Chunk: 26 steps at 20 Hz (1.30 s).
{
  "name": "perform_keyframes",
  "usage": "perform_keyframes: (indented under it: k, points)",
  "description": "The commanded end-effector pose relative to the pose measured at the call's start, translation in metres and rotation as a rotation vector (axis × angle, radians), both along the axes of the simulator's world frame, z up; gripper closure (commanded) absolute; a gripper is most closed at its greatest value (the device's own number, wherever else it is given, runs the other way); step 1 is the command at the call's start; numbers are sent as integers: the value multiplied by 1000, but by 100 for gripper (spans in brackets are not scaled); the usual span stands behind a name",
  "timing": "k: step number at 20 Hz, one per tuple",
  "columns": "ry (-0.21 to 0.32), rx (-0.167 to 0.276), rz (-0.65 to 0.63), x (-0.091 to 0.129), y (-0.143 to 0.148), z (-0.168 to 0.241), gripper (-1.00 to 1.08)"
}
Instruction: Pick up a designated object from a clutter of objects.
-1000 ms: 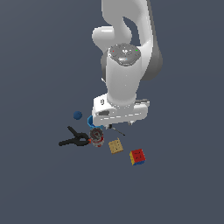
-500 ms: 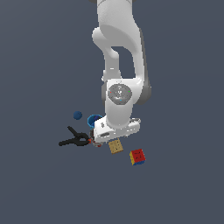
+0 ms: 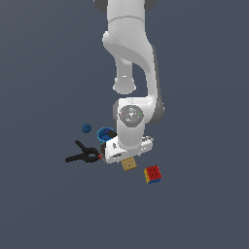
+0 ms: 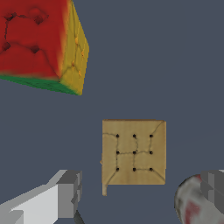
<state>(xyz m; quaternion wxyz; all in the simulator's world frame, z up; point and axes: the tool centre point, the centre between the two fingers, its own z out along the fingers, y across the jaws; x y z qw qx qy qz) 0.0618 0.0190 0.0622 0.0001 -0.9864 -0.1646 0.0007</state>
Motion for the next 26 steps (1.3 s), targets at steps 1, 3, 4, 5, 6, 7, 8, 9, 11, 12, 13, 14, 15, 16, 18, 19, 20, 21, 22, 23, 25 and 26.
perform_keyframes:
  k: [1,3,4,5,6,7,8,9,11,12,13,14,15,16,18,19,20,21,22,23,25,26]
  points:
    - [0,0,0,0,0,0,-92]
    - [0,0,0,0,0,-1,-92]
    - [0,0,0,0,0,-3,-92]
    - [0,0,0,0,0,-6,-92]
    - [0,0,0,0,0,-9,-92]
    - [0,0,1,0,0,-12,-92]
    - [0,0,1,0,0,-17,-92]
    - [-1,0,1,-1,0,-22,-92]
    - [-1,0,2,-1,0,-33,-92]
    - [-1,0,2,-1,0,-38,-92]
    - [-1,0,2,-1,0,-42,-92]
    - [-1,0,3,-1,0,-45,-92]
    - [-1,0,3,-1,0,-47,-92]
    - [-1,0,3,0,0,-49,-92]
    - [-1,0,3,0,0,-51,-92]
    - [-1,0,3,0,0,-52,-92]
    - [-1,0,3,0,0,-52,108]
    - [-1,0,3,0,0,-52,108]
    - [-1,0,3,0,0,-52,108]
    - [-1,0,3,0,0,-52,108]
    - [-1,0,3,0,0,-52,108]
    - [-1,0,3,0,0,-52,108]
